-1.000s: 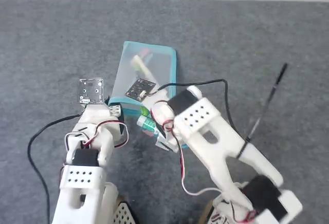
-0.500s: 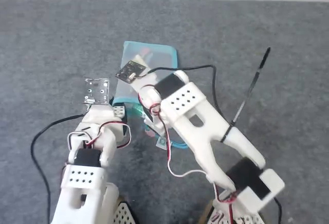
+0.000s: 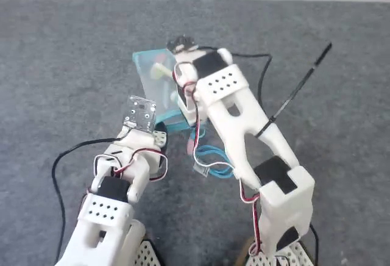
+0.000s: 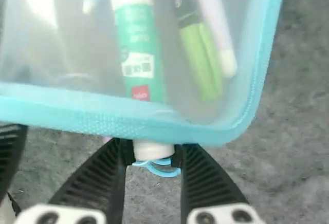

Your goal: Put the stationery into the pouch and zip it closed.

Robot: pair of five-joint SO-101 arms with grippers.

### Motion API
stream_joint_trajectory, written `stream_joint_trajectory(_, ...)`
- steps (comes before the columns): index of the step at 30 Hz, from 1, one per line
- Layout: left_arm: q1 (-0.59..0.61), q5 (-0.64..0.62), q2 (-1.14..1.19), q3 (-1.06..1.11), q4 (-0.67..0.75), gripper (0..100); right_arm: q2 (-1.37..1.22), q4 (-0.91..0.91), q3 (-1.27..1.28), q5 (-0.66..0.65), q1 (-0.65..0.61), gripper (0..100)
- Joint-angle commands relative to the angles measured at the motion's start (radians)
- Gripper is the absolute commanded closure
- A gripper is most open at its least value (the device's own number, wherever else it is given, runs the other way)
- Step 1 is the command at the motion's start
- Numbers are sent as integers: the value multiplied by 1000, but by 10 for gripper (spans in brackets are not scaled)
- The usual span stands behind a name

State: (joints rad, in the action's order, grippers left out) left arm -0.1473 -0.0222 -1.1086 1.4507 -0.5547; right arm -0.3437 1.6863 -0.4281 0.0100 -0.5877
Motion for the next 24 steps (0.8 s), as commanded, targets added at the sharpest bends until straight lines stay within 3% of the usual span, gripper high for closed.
stream_joint_trajectory(1,-69,32,-8,-10,-5,988,13,39,-166,12,-4,972)
stream_joint_trajectory(8,-66,32,-8,-13,-5,988,87,84,-206,-58,-16,764)
stream_joint_trajectory(17,-9,31,-20,-25,-6,988,303,107,-181,-157,1,759)
stream_joint_trajectory(21,78,29,-135,-33,-71,988,404,96,-44,-258,41,760)
stream_joint_trajectory(24,92,29,-285,-33,-170,988,504,-21,173,-322,110,760)
